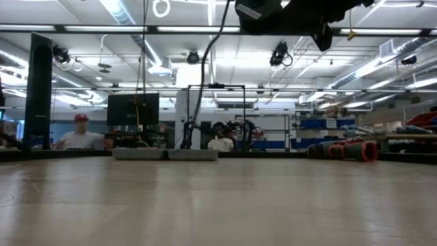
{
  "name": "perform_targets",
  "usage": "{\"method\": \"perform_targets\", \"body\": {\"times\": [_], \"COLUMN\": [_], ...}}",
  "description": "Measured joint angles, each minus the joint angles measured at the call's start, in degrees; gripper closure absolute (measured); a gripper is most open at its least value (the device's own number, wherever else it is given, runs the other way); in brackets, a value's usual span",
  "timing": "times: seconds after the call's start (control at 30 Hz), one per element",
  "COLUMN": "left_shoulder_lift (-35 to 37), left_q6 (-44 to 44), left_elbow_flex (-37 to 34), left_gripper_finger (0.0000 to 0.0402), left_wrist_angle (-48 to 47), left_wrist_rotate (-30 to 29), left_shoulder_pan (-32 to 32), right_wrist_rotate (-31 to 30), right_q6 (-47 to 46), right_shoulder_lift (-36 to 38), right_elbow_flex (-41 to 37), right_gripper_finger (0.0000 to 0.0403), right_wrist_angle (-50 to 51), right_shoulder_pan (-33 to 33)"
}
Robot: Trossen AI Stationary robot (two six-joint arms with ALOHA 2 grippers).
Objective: Coil cords
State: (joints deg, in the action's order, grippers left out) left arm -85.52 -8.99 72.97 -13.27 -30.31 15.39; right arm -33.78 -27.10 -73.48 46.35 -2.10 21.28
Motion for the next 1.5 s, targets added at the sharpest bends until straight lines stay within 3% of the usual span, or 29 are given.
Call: {"method": "perform_targets", "body": {"times": [0.13, 0.57, 0.83, 1.23, 1.5], "left_shoulder_lift": [-1.0, -2.8, -6.9, -9.7, -10.5], "left_q6": [-1.6, -2.6, -9.7, -14.8, -16.3], "left_elbow_flex": [0.0, 0.0, 0.0, 0.0, 0.0], "left_gripper_finger": [0.0399, 0.0377, 0.037, 0.0369, 0.0334], "left_wrist_angle": [0.3, 0.4, 8.9, 13.6, 14.5], "left_wrist_rotate": [-0.9, -2.5, -8.8, -11.6, -12.4], "left_shoulder_pan": [0.0, -0.6, -1.0, -1.1, -1.0], "right_wrist_rotate": [3.6, 4.8, 4.9, 5.0, 5.1], "right_q6": [-0.3, -1.3, -3.3, -3.3, -3.3], "right_shoulder_lift": [-0.5, -0.5, -0.5, -0.5, -0.5], "right_elbow_flex": [0.0, 0.0, 0.0, 0.0, -0.1], "right_gripper_finger": [0.0403, 0.0403, 0.0403, 0.0403, 0.0403], "right_wrist_angle": [-0.2, 3.2, 5.0, 5.4, 5.3], "right_shoulder_pan": [-0.8, -1.7, -1.4, -1.1, -1.0]}}
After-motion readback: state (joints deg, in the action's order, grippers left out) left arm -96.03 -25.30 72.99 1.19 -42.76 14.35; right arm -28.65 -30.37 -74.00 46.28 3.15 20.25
